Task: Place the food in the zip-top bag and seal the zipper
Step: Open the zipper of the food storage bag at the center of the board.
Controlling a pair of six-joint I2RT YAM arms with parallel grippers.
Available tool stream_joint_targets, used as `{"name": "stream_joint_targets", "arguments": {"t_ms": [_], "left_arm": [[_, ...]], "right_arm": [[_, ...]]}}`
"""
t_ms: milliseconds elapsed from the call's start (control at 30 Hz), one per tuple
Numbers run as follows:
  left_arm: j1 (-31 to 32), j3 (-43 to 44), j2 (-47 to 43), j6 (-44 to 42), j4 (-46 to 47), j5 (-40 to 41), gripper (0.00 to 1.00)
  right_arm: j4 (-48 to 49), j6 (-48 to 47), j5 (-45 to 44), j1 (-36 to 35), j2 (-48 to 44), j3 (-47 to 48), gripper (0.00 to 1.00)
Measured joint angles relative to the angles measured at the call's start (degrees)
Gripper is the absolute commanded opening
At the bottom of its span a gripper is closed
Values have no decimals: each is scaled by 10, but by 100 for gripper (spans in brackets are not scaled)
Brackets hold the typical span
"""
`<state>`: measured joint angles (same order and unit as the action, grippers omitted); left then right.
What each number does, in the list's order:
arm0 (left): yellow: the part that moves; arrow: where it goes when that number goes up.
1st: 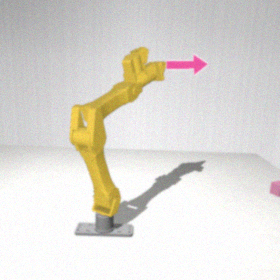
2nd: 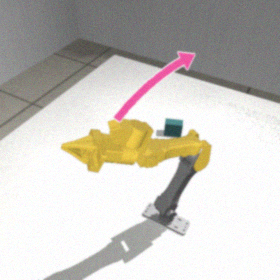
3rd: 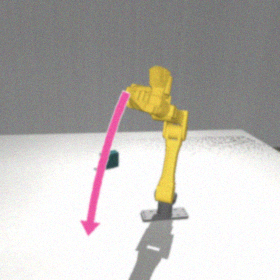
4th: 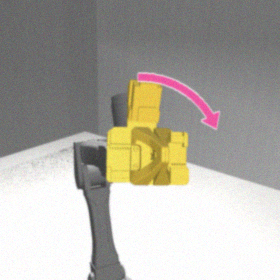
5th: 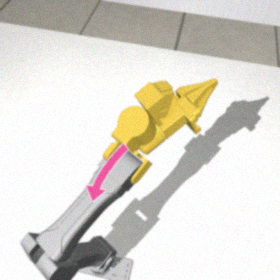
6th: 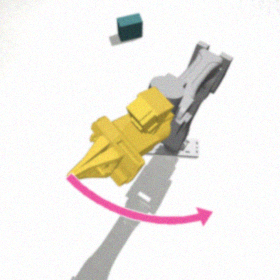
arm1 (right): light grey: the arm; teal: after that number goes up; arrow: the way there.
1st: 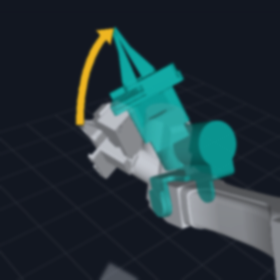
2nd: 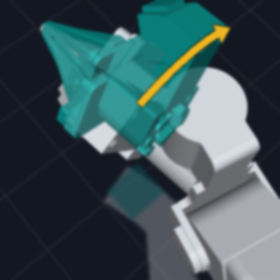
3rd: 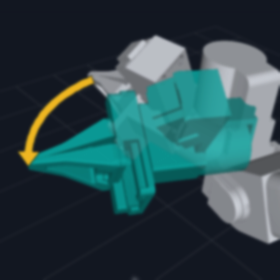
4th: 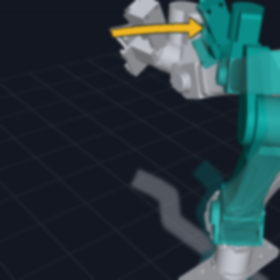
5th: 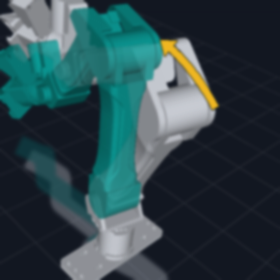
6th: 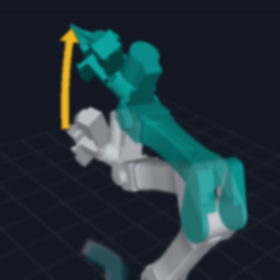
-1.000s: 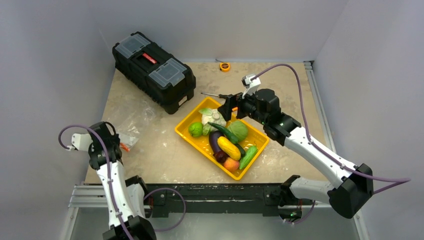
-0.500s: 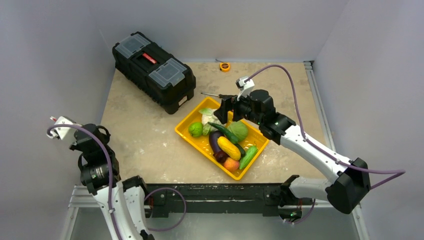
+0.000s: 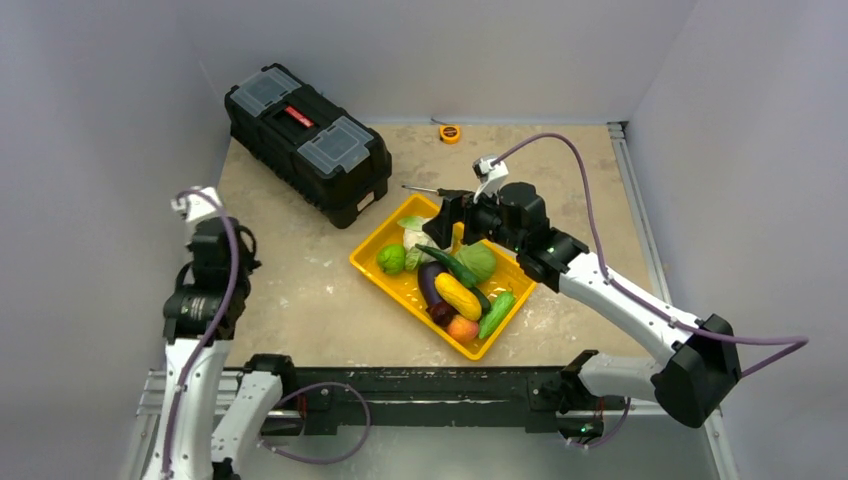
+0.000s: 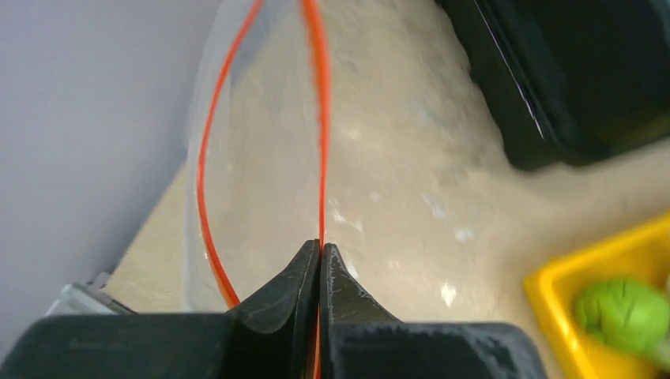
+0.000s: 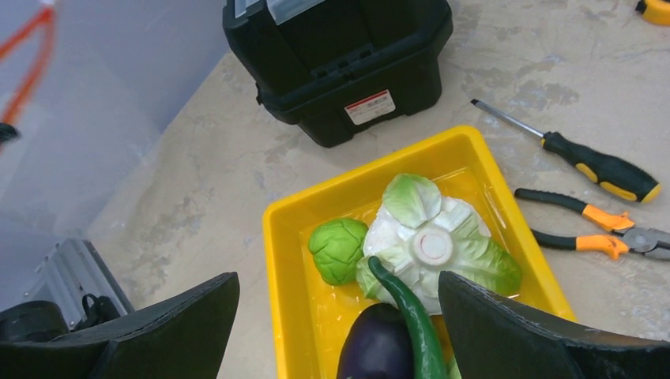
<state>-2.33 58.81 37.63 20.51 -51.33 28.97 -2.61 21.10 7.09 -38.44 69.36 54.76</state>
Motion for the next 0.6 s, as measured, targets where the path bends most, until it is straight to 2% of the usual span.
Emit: {"name": "stream_joint_targets", "arguments": {"t_ms": [100, 233, 400, 600], "left_arm": [[107, -50, 30, -2, 0, -11, 0], [197, -93, 43, -3, 10, -40, 0], [250, -125, 26, -13, 47, -94, 0], [330, -149, 23, -21, 67, -107, 0]], "right_arm": [[22, 27, 2, -6, 0, -22, 99], [34, 79, -8, -29, 0, -45, 99], [35, 166, -66, -91, 15, -45, 99], [34, 286, -121, -156, 81, -18, 99]]}}
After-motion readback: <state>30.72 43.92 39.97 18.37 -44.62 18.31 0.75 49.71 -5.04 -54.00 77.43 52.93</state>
